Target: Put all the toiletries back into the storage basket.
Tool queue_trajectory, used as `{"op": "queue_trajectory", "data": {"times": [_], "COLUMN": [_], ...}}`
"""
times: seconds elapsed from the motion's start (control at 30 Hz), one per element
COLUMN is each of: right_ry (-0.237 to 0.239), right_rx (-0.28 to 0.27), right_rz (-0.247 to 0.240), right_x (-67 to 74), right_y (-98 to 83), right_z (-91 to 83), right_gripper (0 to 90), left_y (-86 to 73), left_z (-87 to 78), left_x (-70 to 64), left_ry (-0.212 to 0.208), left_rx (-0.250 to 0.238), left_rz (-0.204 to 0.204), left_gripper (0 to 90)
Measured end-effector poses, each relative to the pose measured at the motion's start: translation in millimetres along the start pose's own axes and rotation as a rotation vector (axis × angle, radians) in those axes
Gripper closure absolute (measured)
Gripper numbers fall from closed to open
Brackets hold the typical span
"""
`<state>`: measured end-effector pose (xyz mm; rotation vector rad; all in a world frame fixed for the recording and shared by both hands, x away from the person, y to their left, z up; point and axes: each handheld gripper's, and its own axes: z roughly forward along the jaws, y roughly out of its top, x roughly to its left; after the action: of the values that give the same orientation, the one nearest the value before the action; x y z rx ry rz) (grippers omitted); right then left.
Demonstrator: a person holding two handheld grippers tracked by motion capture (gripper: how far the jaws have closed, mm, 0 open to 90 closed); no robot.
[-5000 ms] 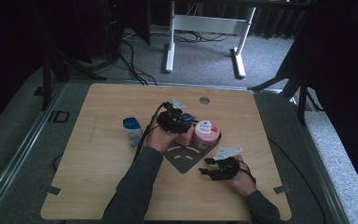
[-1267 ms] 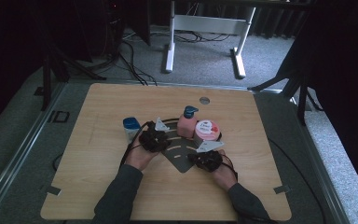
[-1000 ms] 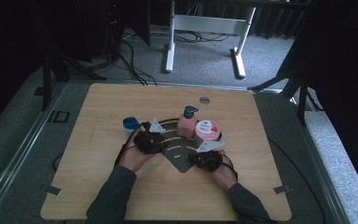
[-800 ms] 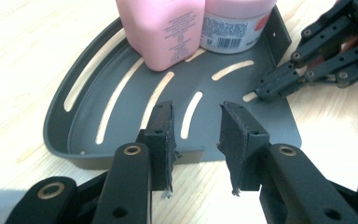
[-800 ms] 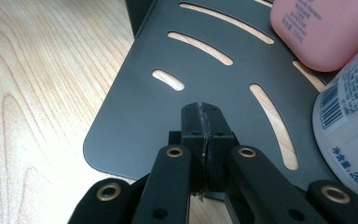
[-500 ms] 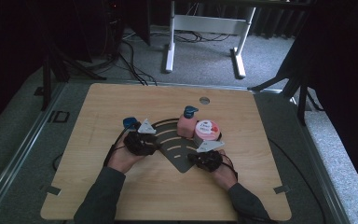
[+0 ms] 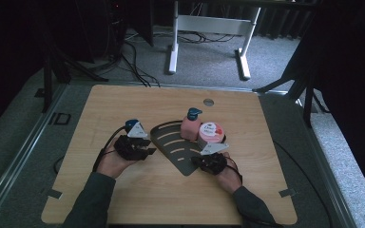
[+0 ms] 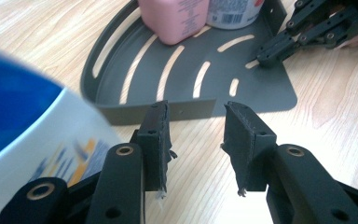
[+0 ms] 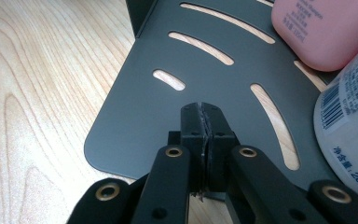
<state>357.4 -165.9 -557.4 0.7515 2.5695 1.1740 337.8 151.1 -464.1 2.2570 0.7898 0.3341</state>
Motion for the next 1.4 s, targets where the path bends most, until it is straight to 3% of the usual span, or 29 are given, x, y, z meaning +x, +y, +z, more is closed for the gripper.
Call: {"op": "queue_trajectory", "data": {"times": [0.8,1.4], "right_ry": [0.009,0.011], "right_rx": [0.002,0.0], "right_rz": [0.002,-0.004], "right_x": [-0.8,-0.9], "right_y": [-0.1,-0.2], "right_z": [-0.2,-0.2], "right_gripper": [88.4,87.8], "left_y": [-24.0,-28.6], "left_z": [-32.0,-46.8], "left_x": [26.7,51.9], "left_ry": [0.01,0.062], "left_rx": [0.028,0.066], "left_rz": [-0.019,-0.052], "left_gripper": [58.6,53.4]}}
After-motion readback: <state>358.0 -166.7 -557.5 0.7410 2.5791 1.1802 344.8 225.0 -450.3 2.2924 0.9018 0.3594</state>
